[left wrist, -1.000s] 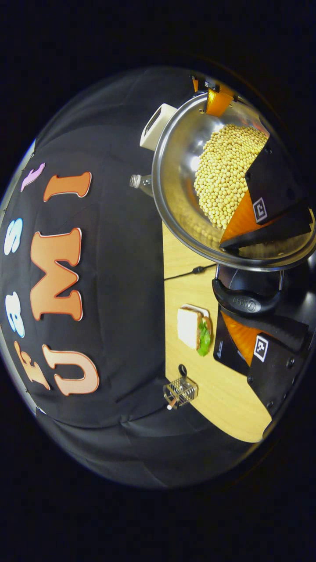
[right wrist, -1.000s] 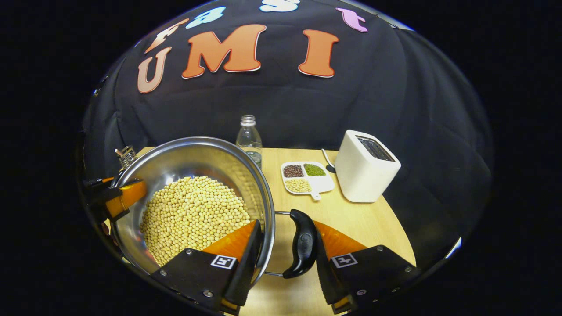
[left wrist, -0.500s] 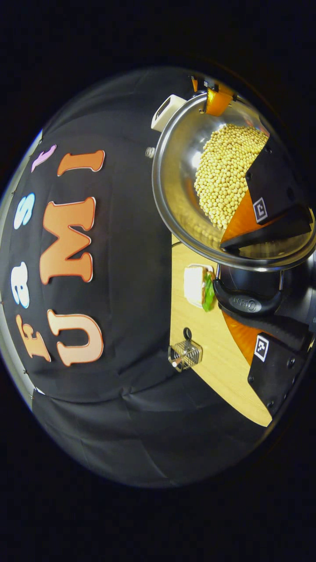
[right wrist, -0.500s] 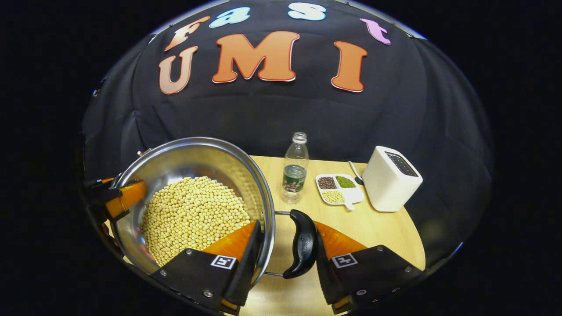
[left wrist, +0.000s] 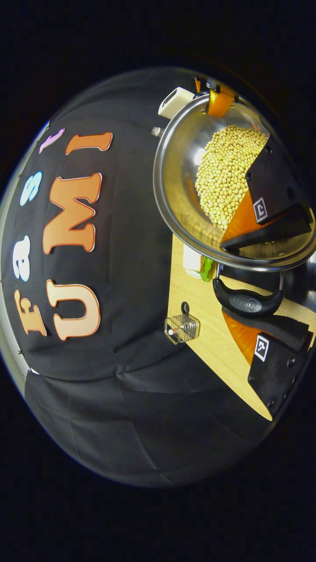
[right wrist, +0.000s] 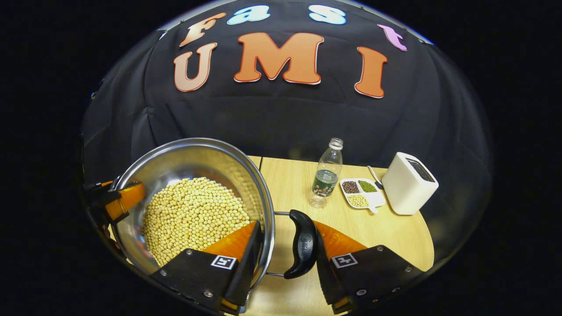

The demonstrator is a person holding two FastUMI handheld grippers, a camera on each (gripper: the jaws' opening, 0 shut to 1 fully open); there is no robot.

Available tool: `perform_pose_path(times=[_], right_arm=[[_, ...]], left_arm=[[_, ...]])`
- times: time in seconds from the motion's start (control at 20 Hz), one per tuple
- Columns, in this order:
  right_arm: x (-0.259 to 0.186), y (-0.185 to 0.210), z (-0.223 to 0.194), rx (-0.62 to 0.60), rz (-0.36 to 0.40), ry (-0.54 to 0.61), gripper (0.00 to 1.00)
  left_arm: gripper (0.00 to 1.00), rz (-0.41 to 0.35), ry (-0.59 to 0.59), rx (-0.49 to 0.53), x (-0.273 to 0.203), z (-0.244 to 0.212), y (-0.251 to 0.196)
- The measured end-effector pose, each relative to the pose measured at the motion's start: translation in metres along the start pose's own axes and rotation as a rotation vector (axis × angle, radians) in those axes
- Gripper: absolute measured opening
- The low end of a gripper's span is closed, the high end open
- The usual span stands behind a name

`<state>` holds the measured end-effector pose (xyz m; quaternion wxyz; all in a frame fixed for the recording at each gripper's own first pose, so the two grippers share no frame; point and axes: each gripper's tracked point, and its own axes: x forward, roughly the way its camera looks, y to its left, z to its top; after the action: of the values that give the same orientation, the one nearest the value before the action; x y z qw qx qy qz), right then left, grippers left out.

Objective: First push the handle of the pot to place it horizontally, then grasp the pot with both hands and set it on the induction cooktop.

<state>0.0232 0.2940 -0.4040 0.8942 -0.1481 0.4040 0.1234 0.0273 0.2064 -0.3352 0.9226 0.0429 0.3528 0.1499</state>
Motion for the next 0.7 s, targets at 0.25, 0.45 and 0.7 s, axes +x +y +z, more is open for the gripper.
perform_pose_path(times=[0.25,0.45,0.7], right_arm=[[0.013,0.019,-0.001,-0.005,0.016,0.012,0.64],[0.027,0.023,-0.011,-0.002,0.018,0.042,0.64],[0.041,0.025,-0.021,-0.003,0.018,0.074,0.65]], left_arm=[[0.78,0.021,0.017,-0.011,-0.007,0.003,0.002],[0.78,0.026,0.05,-0.017,-0.001,0.005,0.001],[0.78,0.025,0.093,-0.021,0.005,0.004,0.001]])
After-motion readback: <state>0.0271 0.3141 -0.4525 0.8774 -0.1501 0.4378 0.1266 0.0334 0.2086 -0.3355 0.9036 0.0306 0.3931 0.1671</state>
